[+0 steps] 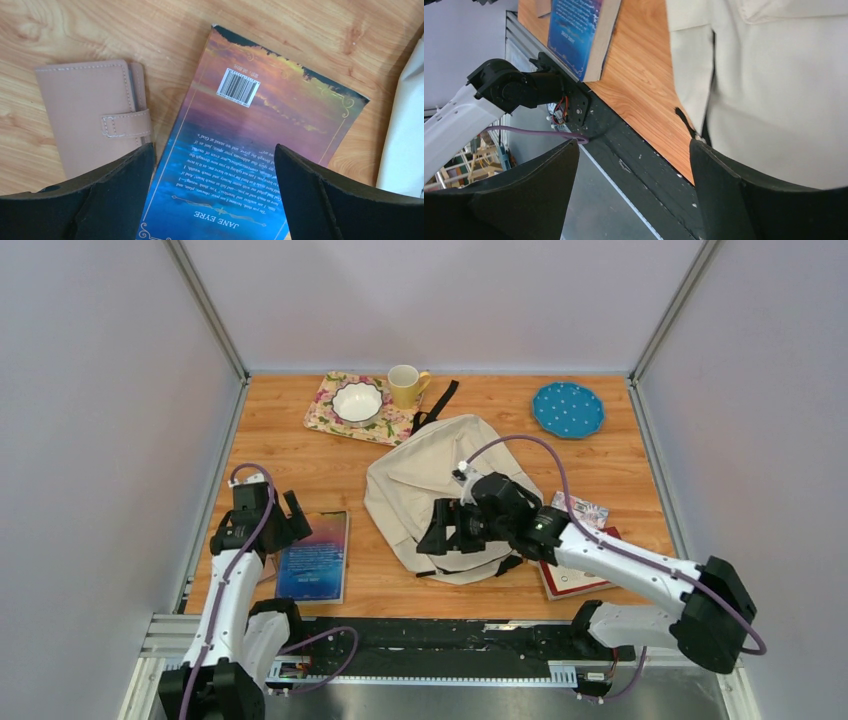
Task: Pack the student bag
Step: Pick up the book from the center of the board.
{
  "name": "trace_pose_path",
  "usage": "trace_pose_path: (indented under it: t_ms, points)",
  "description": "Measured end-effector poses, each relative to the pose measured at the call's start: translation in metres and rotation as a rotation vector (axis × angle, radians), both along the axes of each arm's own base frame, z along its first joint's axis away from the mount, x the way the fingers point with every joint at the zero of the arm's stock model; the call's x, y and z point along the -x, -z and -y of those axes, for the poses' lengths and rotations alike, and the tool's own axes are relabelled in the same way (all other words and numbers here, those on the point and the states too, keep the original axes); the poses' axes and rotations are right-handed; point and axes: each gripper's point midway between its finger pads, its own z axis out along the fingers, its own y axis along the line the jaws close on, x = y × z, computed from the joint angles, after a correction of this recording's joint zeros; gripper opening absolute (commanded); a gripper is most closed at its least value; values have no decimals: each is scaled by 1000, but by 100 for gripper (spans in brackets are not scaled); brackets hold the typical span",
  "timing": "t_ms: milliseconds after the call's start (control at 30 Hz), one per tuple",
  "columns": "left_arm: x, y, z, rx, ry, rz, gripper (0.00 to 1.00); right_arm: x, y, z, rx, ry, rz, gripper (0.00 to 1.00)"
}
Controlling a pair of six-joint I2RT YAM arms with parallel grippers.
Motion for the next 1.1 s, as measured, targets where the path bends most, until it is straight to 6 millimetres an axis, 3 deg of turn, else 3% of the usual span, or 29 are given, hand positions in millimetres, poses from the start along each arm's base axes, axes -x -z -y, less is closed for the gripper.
trace_pose_path:
  t_ms: [100,300,500,800,967,1100]
  points:
    - [2,10,4,58,-1,-22,97,1,5,-26,4,-56,-24,84]
    - [8,31,18,145,41,-74,97,9,38,-69,41,-131,-118,84]
    - [-2,29,27,195,78,-23,96,12,66,-97,75,-145,-199,84]
    - [-7,24,50,298,163,55,95,3,89,-127,84,-142,-259,84]
    - [-3,17,44,254,153,84,97,3,90,-133,77,-151,-265,84]
    - [-7,3,14,96,81,105,97,4,86,-136,62,-164,-261,84]
